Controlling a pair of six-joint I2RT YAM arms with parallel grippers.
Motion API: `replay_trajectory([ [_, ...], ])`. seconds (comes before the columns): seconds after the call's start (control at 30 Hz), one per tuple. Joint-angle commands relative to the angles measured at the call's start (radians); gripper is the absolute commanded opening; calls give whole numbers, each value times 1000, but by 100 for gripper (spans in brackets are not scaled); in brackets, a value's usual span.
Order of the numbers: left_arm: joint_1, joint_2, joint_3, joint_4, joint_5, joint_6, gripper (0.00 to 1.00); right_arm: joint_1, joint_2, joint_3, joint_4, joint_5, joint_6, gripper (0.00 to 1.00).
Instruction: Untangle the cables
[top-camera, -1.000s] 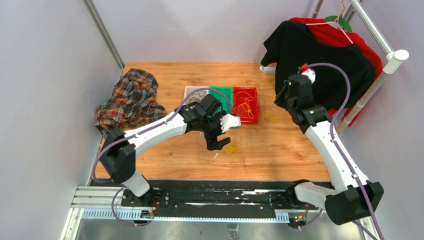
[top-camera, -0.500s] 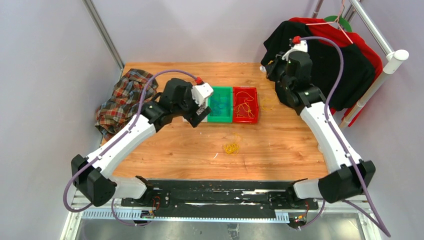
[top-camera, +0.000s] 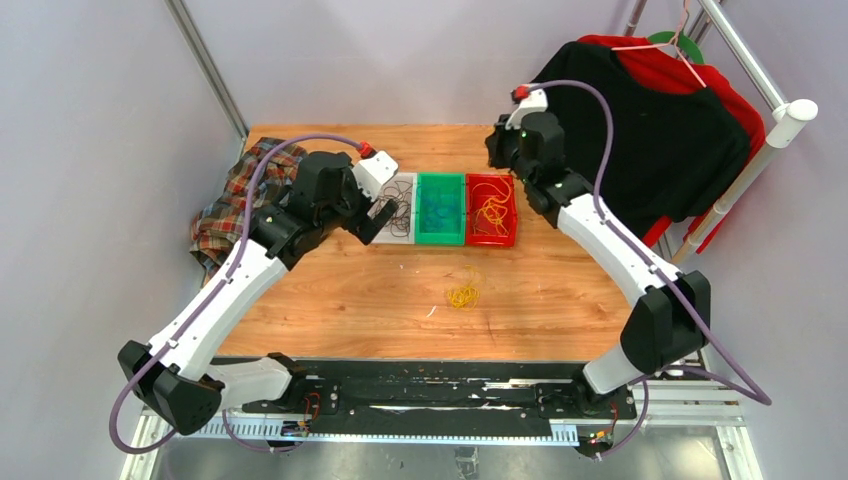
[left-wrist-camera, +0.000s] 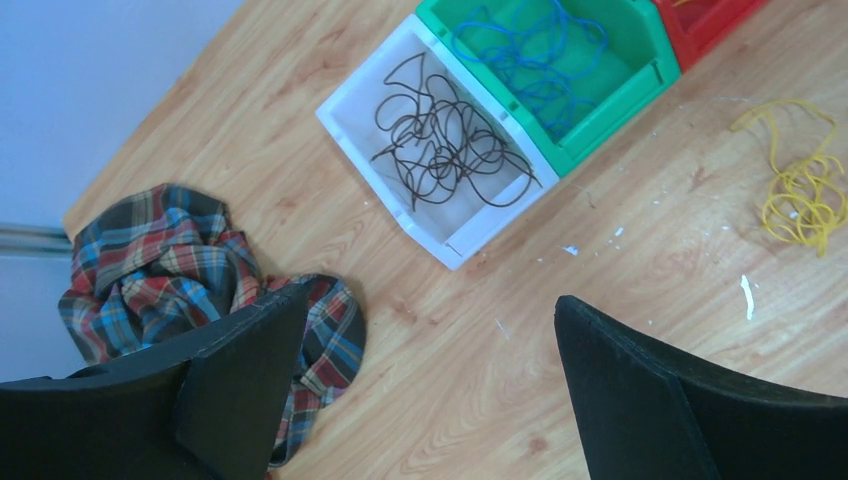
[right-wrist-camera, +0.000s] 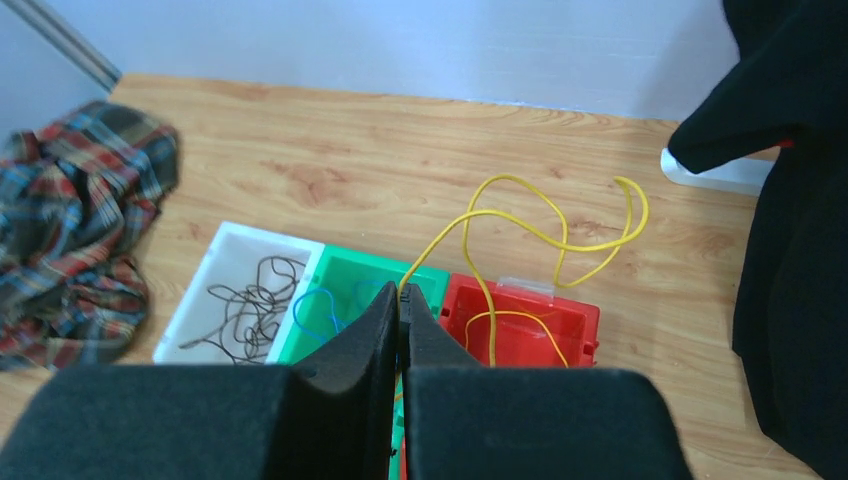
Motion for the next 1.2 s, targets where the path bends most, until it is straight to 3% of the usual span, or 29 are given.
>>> replay_trajectory([
  [0.0,3,-33,23,-51,59,7,98,54,31,-89,172,53,-152,1],
  [0.47,3,-50,-10,-44,87,25,98,54,105,-191,65,-9,-161,1],
  [0.8,2,-47,-17,-43,102,41,98,3,267,-77,-133,-187,-95,1],
  [1.07,3,-39,-16,-43,113,47,98,-53,314,-35,-166,-155,-37,1],
  [1.17,3,-31,-18,-46,142,44,98,-68,303,-21,-166,-140,-41,6],
])
